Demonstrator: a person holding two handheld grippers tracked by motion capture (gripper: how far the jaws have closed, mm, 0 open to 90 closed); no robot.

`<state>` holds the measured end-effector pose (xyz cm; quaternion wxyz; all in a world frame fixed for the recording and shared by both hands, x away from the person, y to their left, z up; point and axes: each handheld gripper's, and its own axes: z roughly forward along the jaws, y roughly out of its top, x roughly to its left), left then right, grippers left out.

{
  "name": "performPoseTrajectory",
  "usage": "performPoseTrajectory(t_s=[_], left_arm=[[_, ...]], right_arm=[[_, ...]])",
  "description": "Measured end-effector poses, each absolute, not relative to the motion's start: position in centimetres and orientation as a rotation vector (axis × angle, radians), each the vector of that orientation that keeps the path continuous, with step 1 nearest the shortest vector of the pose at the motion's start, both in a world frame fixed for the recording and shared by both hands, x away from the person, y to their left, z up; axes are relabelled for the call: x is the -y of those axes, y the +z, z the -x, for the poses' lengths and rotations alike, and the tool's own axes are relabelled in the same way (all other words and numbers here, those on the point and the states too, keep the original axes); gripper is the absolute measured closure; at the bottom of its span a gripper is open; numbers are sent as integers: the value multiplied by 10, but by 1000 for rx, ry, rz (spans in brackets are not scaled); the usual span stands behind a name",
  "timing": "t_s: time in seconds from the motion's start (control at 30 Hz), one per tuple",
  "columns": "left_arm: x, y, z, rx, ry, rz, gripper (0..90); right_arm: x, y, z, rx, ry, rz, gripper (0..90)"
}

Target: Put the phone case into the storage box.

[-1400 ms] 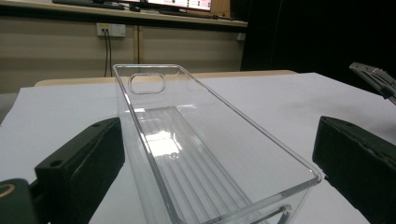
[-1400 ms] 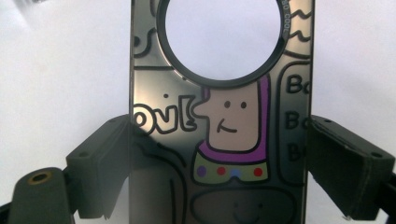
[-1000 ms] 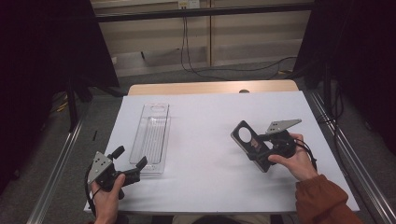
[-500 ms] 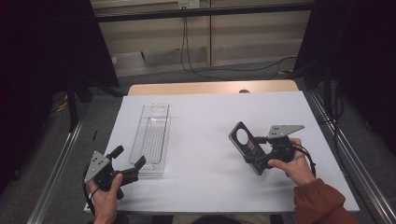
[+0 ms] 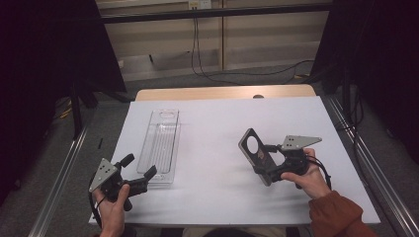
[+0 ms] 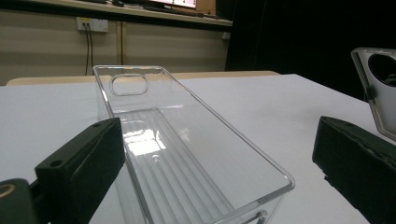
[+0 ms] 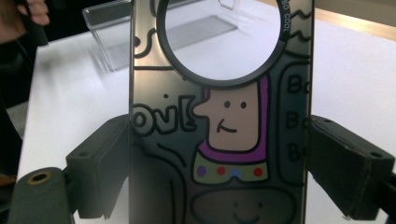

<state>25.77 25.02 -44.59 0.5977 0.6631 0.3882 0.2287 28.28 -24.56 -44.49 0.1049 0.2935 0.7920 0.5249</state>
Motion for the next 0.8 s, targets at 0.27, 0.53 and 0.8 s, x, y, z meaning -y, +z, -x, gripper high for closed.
performPoseTrajectory(t_s=[0.27, 0.53, 0.8], left_arm=[[-242, -442, -259, -858, 509, -1559, 26], [-231, -438, -262, -793, 490, -1558, 30], [-211, -437, -263, -687, 377, -1594, 40]], right_arm=[[232, -451, -278, -2336, 1611, -805, 123], [223, -452, -276, -2342, 1656, -770, 122], [216, -451, -272, -2344, 1693, -737, 122]])
